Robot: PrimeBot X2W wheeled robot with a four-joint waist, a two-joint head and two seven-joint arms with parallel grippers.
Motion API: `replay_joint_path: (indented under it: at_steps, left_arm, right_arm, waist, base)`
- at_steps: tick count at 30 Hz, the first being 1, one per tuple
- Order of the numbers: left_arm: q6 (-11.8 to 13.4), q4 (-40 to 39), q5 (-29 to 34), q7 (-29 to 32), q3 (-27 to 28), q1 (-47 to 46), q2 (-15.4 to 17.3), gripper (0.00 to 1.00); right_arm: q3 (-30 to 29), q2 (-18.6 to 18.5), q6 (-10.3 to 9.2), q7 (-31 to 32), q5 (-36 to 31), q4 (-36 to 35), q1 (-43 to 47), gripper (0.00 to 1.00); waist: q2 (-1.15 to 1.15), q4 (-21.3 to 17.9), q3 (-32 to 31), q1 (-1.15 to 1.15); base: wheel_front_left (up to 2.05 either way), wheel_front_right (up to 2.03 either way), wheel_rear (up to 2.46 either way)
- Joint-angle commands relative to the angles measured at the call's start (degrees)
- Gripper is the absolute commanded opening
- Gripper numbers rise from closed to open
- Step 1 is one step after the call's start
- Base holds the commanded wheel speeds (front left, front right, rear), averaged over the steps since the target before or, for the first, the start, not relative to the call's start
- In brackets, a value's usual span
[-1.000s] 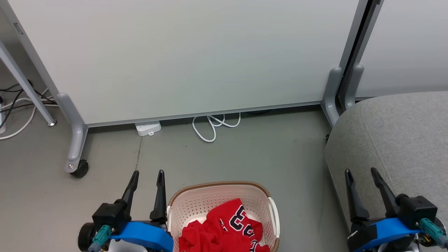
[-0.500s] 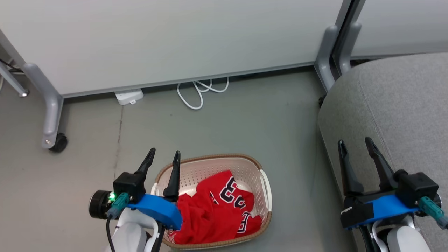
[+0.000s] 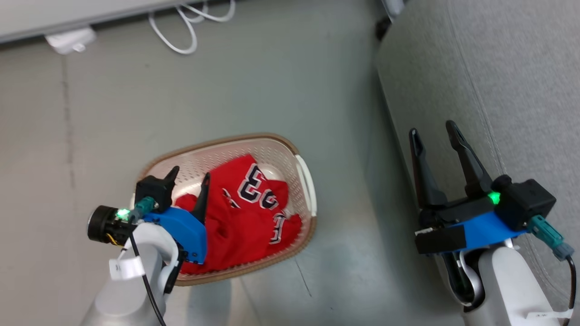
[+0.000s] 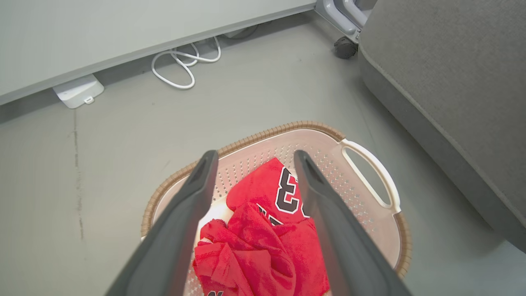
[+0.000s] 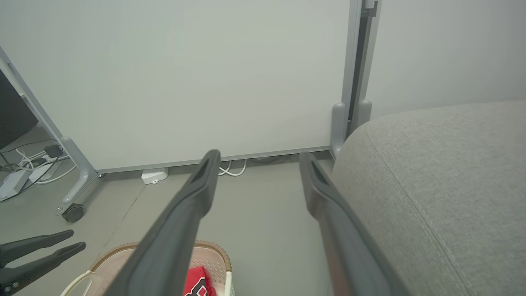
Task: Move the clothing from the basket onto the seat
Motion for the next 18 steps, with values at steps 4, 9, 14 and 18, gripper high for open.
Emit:
replay_joint_path:
  at_steps: [4,9,14,18]
  left_arm:
    - [-0.40,4.25,-1.32,2.25,-0.85,-3.88,1.54,1.00]
    - [-0.48,8.93,-2.44,5.62,-1.86,-6.38,2.51,1.00]
    - [-0.40,11.79,-3.19,8.41,-4.81,-8.18,3.23,1.00]
    - [-0.40,13.87,-3.23,10.59,-6.85,-9.39,4.09,1.00]
  right_arm:
    - [1.94,-0.16,0.03,-1.12,1.45,0.71,-3.07,1.00]
    - [4.78,-0.14,0.03,-1.65,2.67,1.00,-5.40,1.00]
    - [7.46,-0.15,0.03,-1.88,3.70,0.74,-7.18,1.00]
    - [8.45,-0.15,0.03,-1.89,4.36,-0.13,-8.22,1.00]
  waist:
    - [0.00,-6.26,7.19,-0.01]
    - [0.00,-8.68,10.60,-0.01]
    - [0.00,-10.16,13.25,-0.01]
    - [0.00,-10.66,14.94,-0.01]
  base:
    - [0.00,0.00,0.00]
    - [0.00,0.00,0.00]
    - [0.00,0.00,0.00]
    - [0.00,0.00,0.00]
